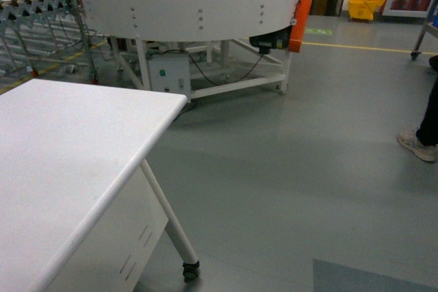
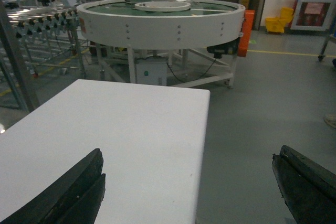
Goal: Pick red block from blue box to shelf
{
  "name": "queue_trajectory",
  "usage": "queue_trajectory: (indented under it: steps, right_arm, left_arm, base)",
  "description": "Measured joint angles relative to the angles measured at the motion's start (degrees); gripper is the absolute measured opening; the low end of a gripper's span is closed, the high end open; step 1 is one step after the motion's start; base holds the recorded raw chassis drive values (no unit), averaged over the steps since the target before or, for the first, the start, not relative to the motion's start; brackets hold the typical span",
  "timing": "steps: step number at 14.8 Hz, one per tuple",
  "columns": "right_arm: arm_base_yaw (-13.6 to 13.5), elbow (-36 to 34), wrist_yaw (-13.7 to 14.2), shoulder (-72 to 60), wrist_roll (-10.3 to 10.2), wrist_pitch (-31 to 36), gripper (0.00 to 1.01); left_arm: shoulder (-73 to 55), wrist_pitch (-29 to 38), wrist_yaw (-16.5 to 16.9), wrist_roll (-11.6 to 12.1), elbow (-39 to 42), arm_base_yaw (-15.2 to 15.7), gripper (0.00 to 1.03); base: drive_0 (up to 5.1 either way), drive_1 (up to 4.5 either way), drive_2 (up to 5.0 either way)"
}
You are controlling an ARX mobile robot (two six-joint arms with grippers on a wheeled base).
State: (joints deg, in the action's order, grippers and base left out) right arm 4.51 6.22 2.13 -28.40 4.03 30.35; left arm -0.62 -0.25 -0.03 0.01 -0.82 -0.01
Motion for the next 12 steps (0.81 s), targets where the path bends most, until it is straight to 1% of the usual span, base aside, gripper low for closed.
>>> queue_trajectory:
  steps: [8, 12]
  right_arm:
    - [0.0, 0.0, 0.0, 0.0, 0.0, 0.0, 0.27]
    - [0.0, 0.0, 0.0, 0.2, 0.0, 0.1, 0.27]
  left_arm:
    - [0.0, 0.0, 0.0, 0.0, 0.0, 0.0, 0.98]
    - [0.0, -0.3, -0.1, 0.0, 0.0, 0.0, 0.98]
  base:
    - [-1.6, -1.62, -1.6]
    - [-1.8, 2.49, -6.1]
